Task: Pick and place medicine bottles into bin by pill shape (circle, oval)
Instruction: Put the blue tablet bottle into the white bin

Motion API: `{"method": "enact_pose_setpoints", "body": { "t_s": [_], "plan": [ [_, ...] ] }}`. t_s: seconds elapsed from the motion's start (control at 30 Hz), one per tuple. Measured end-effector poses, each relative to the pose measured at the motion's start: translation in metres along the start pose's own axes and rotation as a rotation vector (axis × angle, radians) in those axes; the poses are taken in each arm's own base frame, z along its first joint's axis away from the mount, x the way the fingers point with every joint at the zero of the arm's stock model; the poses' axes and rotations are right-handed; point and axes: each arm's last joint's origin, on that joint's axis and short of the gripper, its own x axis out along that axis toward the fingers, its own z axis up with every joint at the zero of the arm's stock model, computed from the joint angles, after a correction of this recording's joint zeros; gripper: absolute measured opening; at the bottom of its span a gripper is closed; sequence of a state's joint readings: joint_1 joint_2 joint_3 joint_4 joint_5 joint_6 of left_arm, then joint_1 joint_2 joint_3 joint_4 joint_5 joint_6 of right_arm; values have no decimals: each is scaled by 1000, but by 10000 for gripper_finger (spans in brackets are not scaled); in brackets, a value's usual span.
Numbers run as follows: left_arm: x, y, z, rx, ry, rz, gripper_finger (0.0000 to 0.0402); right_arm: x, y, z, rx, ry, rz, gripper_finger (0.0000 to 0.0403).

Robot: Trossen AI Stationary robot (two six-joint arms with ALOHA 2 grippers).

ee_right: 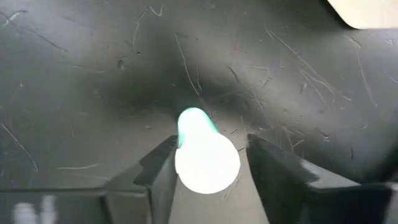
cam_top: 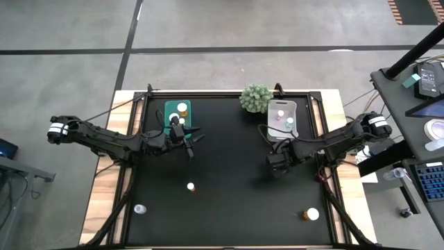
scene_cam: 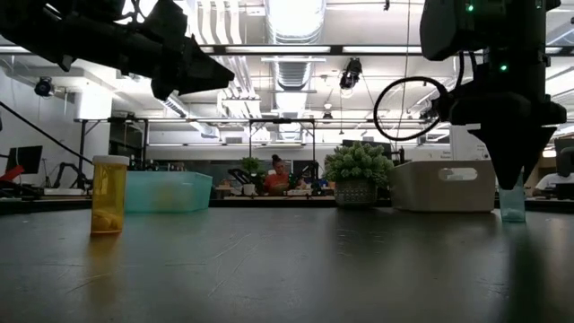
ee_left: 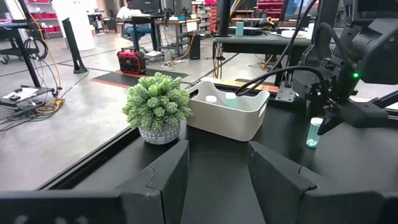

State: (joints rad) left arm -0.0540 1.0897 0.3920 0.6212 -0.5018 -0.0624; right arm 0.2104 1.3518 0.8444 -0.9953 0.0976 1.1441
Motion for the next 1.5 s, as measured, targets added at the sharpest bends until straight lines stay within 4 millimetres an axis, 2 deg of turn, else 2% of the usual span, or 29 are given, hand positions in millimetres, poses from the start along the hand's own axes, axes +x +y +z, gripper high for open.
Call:
{"method": "enact_pose_setpoints", "body": {
  "t_s": [0.3, 0.57, 0.77, 0.97, 1.07, 1.27, 1.37, 1.5],
  "plan": [
    [0, -1, 1, -27, -13, 0, 147, -5, -1, 0, -13, -17, 36, 103],
    [-1, -2, 2, -60, -17, -14, 147, -20, -5, 0, -8, -41, 89, 108],
    [1, 2, 19, 49, -74, 2, 145, -47, 3, 12, -15, -91, 185, 105],
    [6, 20, 40, 184, -148, -43, 145, -91, 4, 48, -37, -191, 294, 104],
    [8, 34, 44, 229, -158, 25, 145, -116, -9, 76, -51, -261, 311, 103],
    [11, 59, 48, 269, -157, 146, 145, -150, -58, 124, -39, -325, 235, 103],
    [12, 69, 48, 271, -151, 194, 145, -153, -83, 139, -33, -324, 183, 103],
    [13, 82, 49, 285, -146, 254, 145, -144, -112, 151, -26, -267, 134, 103]
  ]
}}
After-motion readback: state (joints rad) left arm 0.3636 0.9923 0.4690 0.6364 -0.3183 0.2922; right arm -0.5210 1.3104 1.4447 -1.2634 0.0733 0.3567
